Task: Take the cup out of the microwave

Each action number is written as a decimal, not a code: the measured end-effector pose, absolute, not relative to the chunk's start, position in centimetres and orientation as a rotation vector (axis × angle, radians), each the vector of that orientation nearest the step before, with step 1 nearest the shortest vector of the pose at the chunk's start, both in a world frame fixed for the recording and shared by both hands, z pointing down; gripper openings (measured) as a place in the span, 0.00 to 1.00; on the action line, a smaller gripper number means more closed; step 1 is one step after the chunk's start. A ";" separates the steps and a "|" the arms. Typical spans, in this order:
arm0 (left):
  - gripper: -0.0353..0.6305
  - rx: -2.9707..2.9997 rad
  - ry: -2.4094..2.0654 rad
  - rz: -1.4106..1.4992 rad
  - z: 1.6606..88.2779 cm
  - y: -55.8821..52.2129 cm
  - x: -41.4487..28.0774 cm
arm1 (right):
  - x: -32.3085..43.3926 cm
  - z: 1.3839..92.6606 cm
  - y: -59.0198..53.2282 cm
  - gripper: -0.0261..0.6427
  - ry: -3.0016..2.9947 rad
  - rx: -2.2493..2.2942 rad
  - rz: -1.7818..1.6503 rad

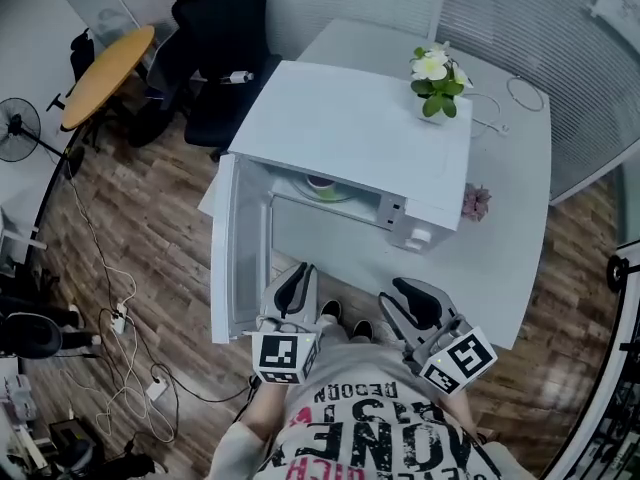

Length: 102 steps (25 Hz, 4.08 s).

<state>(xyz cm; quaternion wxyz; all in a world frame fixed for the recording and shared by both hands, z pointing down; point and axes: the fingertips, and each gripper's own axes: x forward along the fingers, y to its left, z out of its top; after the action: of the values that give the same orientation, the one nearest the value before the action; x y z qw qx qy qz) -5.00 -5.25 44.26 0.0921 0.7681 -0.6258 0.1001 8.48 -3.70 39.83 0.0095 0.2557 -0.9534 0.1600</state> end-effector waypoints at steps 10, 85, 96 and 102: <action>0.13 2.222 -1.824 0.364 46.1 -5.5 -7.2 | 6.0 40.5 -5.2 0.24 -2.926 0.810 0.550; 0.13 2.458 -1.737 0.206 41.6 -15.4 -7.9 | 3.0 41.2 -13.1 0.21 -2.886 0.965 0.543; 0.10 2.455 -1.782 0.215 41.5 -15.2 -7.4 | 3.8 40.9 -13.2 0.21 -2.904 0.931 0.527; 0.10 2.479 -1.784 0.244 41.3 -15.3 -7.2 | 3.8 40.5 -13.6 0.21 -2.920 0.946 0.527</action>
<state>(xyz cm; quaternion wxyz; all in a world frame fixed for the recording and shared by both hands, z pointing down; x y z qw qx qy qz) -7.18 -15.28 41.31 0.0387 0.8084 -0.5819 0.0796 3.85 -13.57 40.50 0.0138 0.3038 -0.9375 0.1692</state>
